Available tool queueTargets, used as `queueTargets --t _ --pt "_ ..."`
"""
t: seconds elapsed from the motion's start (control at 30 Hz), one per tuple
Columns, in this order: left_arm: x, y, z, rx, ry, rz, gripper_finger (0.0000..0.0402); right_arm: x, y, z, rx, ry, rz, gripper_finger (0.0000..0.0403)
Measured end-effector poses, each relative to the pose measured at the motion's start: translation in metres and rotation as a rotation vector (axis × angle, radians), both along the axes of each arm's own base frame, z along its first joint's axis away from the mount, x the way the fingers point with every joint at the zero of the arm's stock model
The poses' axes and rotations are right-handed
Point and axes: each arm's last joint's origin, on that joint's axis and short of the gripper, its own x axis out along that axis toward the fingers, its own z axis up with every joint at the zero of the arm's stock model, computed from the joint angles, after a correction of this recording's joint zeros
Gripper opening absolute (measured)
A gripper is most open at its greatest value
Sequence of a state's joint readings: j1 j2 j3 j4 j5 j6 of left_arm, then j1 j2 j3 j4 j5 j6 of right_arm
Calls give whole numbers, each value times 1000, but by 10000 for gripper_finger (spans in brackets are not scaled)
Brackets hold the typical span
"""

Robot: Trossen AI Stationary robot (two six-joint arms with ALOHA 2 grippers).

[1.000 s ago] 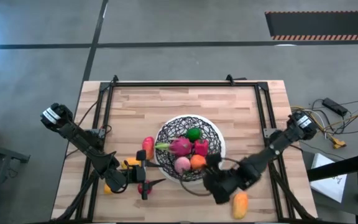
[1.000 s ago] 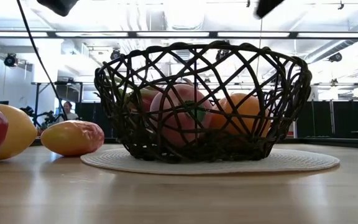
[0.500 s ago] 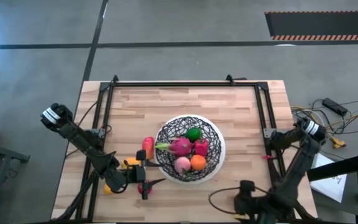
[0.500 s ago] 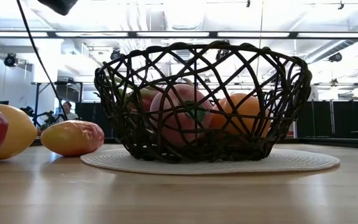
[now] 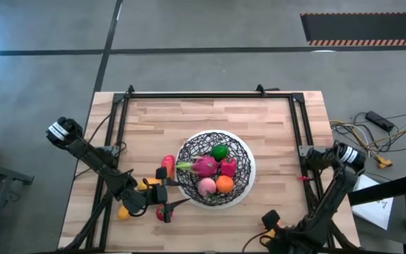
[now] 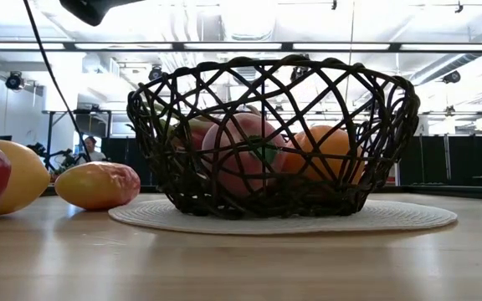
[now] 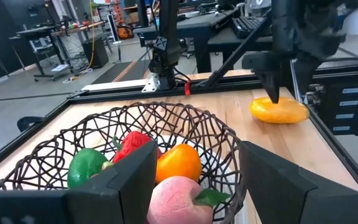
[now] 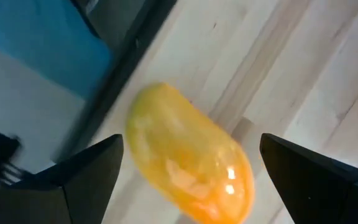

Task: Build produce basket
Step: Put the yellow mango into the basket

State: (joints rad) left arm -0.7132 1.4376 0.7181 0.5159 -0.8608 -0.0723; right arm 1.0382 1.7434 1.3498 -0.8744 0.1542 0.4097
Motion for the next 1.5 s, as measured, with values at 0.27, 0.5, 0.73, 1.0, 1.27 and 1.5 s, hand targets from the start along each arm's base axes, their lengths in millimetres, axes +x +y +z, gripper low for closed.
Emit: queueTargets --t 0.27,0.5,0.73,1.0,1.27,1.5 --pt "0 0 0 0 1 -3 212 10 -2 -30 -90 95 163 367" --pt "0 0 -1 1 2 -3 212 18 -9 -44 -144 161 176 332" --pt "0 0 -1 1 4 -3 212 21 -17 -43 -167 181 171 268" --pt "0 0 -1 0 3 -6 212 39 -23 -18 -134 75 121 265" --pt "0 0 -1 -2 4 -14 212 72 -46 36 -81 -298 76 264" --pt "0 0 -1 -2 5 -17 212 109 -100 68 -189 -470 25 275"
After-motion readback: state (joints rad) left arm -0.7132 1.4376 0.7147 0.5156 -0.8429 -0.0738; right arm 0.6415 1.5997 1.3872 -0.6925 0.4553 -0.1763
